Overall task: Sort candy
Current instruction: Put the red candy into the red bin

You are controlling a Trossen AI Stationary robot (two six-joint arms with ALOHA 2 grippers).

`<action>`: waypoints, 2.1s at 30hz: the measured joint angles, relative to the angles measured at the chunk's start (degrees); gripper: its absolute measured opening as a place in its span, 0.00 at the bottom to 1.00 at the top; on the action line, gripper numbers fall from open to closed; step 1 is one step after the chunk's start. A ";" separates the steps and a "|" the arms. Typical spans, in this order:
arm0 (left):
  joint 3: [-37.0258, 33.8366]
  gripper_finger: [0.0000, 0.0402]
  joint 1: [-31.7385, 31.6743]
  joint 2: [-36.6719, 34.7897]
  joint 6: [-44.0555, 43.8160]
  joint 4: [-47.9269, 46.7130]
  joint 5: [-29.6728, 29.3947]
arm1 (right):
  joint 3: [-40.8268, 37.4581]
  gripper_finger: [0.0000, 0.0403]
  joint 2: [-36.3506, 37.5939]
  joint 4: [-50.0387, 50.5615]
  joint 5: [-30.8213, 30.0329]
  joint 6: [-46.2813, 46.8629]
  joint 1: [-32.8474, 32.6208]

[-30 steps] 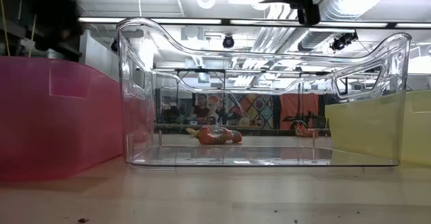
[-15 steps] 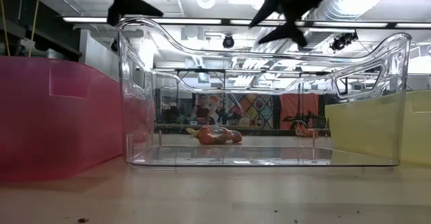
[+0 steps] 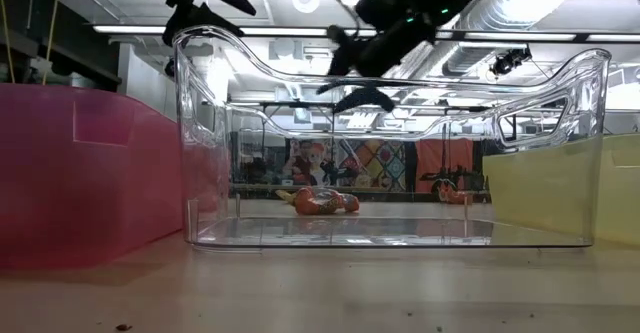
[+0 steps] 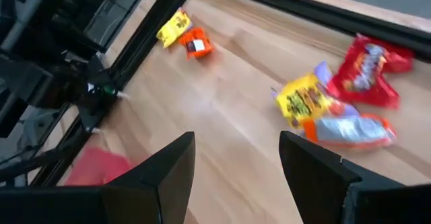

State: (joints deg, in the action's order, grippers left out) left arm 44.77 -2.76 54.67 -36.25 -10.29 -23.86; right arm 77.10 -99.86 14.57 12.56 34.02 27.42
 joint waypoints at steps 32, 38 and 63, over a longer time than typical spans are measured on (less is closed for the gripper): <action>0.00 0.45 0.02 -4.45 0.46 -11.51 3.78 | 36.52 0.52 -36.87 27.12 -11.03 1.99 6.75; -0.01 0.45 0.02 -4.45 0.46 -11.49 3.77 | 36.52 0.43 -36.87 26.16 -10.71 0.59 7.11; 2.39 0.45 0.20 -11.56 10.90 -10.83 -3.76 | 36.47 0.00 -9.18 30.78 0.01 -29.50 -1.14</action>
State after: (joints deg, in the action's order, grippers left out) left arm 47.16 -2.57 43.11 -25.36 -21.12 -27.62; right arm 113.58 -109.04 45.35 12.57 4.52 26.27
